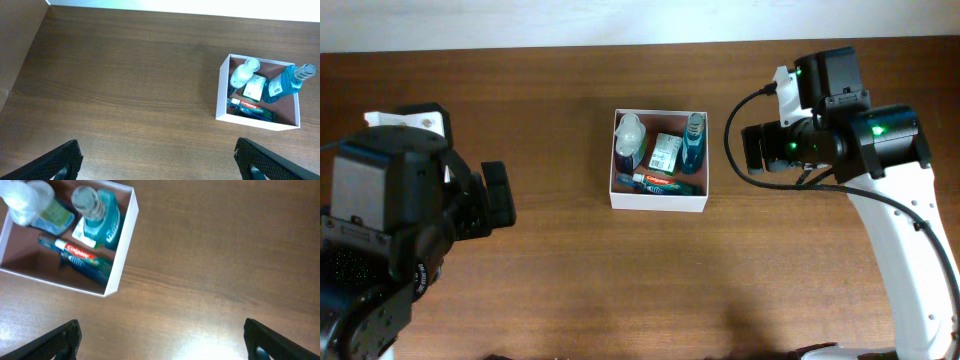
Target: Pack container
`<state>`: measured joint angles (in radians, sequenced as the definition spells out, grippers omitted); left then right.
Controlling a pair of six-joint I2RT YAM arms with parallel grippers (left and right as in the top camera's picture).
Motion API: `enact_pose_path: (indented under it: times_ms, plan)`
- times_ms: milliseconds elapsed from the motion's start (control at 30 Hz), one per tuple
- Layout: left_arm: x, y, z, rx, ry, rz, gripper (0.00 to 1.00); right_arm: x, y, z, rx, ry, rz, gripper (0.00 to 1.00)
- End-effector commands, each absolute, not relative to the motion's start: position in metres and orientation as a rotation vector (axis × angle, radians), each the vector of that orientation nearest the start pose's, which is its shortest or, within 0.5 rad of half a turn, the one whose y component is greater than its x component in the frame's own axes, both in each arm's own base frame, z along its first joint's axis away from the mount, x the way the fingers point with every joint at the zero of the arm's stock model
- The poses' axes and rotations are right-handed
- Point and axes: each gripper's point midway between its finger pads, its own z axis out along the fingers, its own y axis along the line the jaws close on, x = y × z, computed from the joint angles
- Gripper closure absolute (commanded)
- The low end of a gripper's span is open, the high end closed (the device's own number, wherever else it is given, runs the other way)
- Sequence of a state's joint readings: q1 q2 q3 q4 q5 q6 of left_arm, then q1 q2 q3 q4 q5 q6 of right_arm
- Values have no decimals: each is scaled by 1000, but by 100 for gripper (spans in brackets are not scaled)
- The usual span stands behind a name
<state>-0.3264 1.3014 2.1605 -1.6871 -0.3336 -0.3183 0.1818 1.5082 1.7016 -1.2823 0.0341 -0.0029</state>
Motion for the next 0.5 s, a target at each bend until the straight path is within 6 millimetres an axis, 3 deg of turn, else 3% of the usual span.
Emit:
enact_pose_path:
  times_ms: [0, 133, 200, 300, 467]
  plan:
    - [231, -15, 419, -156, 2335, 105, 1, 342, 54, 264, -233, 2657, 1, 1]
    - [231, -15, 419, -156, 2335, 106, 1, 333, 54, 270, -241, 2655, 27, 1]
    - [231, -15, 419, -156, 2335, 105, 1, 329, 54, 282, -230, 2613, 68, 1]
    - [231, -15, 419, -156, 2335, 105, 1, 328, 48, 303, -202, 2529, 74, 1]
    - [231, -15, 419, -156, 2335, 105, 1, 316, 24, 356, -115, 2305, 14, 1]
